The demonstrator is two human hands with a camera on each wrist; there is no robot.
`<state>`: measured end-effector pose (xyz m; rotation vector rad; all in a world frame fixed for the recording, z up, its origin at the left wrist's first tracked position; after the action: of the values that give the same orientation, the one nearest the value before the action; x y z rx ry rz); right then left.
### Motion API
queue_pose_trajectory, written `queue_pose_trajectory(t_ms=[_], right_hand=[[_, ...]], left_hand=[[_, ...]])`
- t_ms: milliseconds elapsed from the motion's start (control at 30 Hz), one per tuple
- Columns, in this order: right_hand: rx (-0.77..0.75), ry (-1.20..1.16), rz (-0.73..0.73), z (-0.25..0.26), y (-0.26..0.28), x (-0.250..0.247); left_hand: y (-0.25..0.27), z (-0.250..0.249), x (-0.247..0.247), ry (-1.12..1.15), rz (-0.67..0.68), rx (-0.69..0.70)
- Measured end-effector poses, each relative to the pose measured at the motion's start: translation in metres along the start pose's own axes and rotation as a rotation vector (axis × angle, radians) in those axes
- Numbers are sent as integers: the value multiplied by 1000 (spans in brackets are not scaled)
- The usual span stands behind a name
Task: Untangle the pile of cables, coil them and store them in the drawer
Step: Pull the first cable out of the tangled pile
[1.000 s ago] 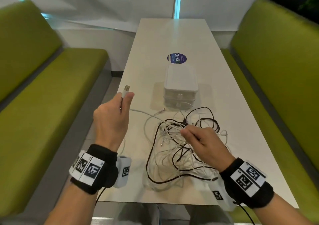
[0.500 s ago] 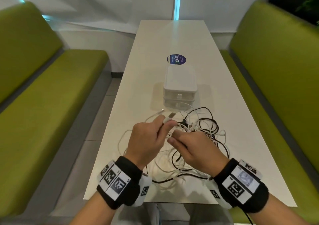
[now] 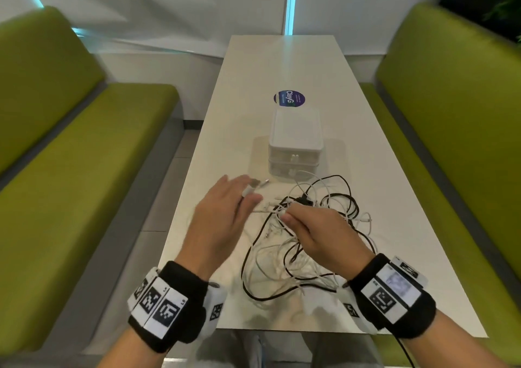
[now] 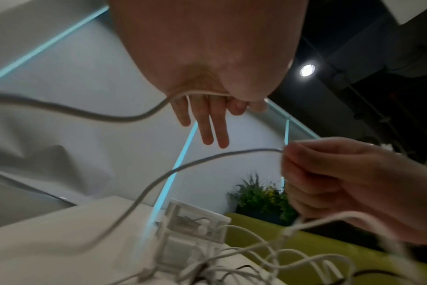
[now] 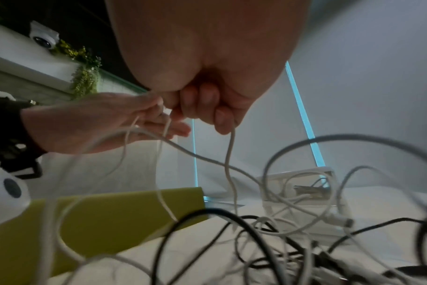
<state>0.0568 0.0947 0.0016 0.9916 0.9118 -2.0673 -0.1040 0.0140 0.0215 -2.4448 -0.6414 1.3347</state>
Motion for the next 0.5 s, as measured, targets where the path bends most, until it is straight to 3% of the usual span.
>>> queue_pose_trajectory(t_ms=[67, 233, 400, 500], right_hand=[[16, -132, -43, 7, -6, -1], [-15, -378, -124, 16, -13, -6], [-16, -475, -136, 22, -20, -4], [28, -489, -111, 13, -26, 2]], left_hand=[[0, -18, 9, 31, 51, 98], [-8, -38, -8, 35, -64, 238], [-30, -50, -30, 47, -154, 231], [-43, -59, -55, 109, -288, 222]])
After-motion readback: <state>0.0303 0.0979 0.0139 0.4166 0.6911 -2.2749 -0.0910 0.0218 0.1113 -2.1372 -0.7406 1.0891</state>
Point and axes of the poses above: each hand's wrist, its own y-axis away from the middle knuckle, its own x-axis out of the palm, z = x × y, the point moved 4 cm from there along -y, towards the middle knuckle, and after that the axes turned 1 degree about -y, right-handed, at the moved point
